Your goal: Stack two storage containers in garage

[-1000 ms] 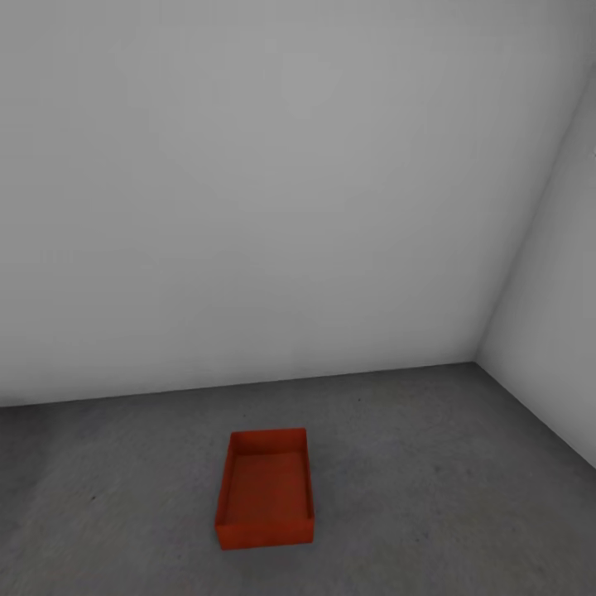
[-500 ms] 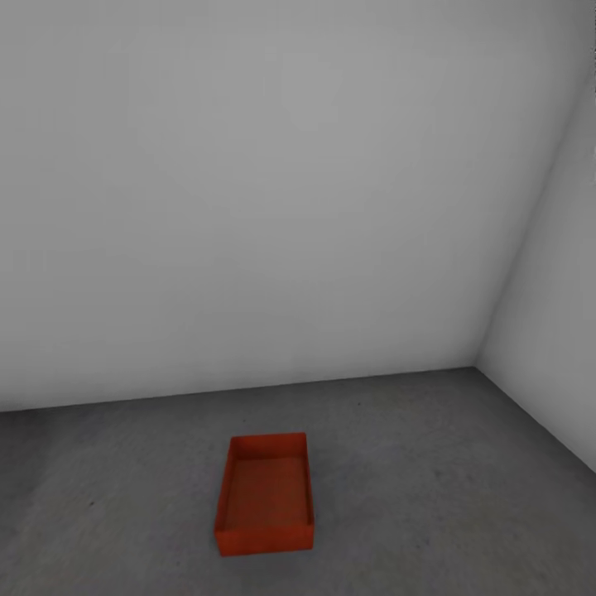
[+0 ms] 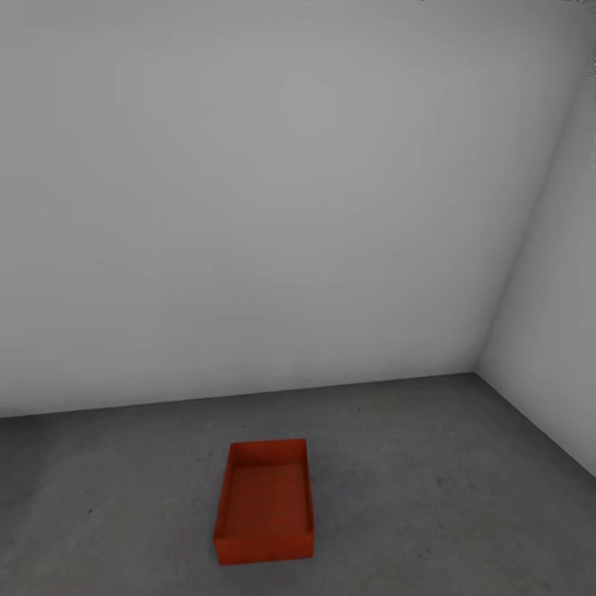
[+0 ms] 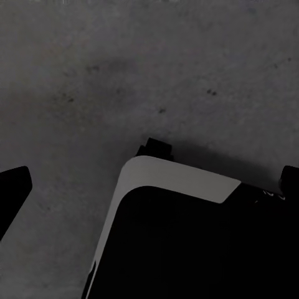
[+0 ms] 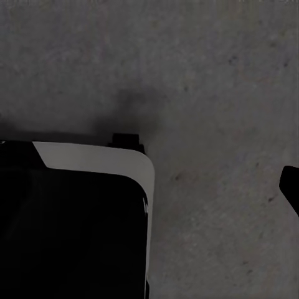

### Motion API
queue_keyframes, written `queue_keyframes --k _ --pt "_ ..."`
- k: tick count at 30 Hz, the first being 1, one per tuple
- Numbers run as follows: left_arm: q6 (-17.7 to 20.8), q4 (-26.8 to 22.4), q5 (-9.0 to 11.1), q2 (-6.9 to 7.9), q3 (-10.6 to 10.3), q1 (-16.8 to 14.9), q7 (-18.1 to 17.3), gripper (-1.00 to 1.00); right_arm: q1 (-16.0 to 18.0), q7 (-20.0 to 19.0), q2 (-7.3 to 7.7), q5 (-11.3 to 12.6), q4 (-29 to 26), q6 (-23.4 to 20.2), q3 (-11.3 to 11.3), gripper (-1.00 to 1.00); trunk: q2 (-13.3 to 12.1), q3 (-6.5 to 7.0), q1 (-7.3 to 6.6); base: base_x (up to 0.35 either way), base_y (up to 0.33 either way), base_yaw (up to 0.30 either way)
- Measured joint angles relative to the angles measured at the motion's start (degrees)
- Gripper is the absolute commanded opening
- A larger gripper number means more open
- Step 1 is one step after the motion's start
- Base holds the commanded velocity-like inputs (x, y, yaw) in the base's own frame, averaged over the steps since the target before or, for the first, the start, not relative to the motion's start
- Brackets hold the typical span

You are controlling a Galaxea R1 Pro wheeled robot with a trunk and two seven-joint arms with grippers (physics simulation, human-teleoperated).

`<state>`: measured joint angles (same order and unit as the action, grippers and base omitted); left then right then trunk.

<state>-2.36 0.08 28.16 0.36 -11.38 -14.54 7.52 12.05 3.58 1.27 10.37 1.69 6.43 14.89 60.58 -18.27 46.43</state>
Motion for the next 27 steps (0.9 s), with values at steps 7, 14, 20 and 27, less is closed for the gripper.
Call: queue_keyframes --k 7,14,20,27 --pt "-0.10 0.00 0.05 0.25 0.00 0.06 0.05 1.00 0.00 0.00 0.05 -0.02 0.00 -0.09 -0.06 1.00 0.00 0.64 0.00 0.000 0.000 0.000" --pt "-0.16 0.00 0.16 0.32 0.00 0.06 0.26 1.00 0.00 0.00 -0.01 -0.03 0.04 -0.27 -0.07 1.00 0.00 1.27 0.00 0.000 0.000 0.000" --pt "-0.16 0.00 0.51 0.57 0.00 0.06 0.60 1.00 0.00 -0.08 -0.09 -0.03 0.06 -0.76 -0.07 1.00 0.00 1.80 0.00 0.000 0.000 0.000" --pt "-0.16 0.00 0.54 0.56 0.00 0.05 0.61 1.00 0.00 -0.09 0.02 -0.03 0.06 -0.80 -0.08 1.00 0.00 2.43 0.00 0.000 0.000 0.000"
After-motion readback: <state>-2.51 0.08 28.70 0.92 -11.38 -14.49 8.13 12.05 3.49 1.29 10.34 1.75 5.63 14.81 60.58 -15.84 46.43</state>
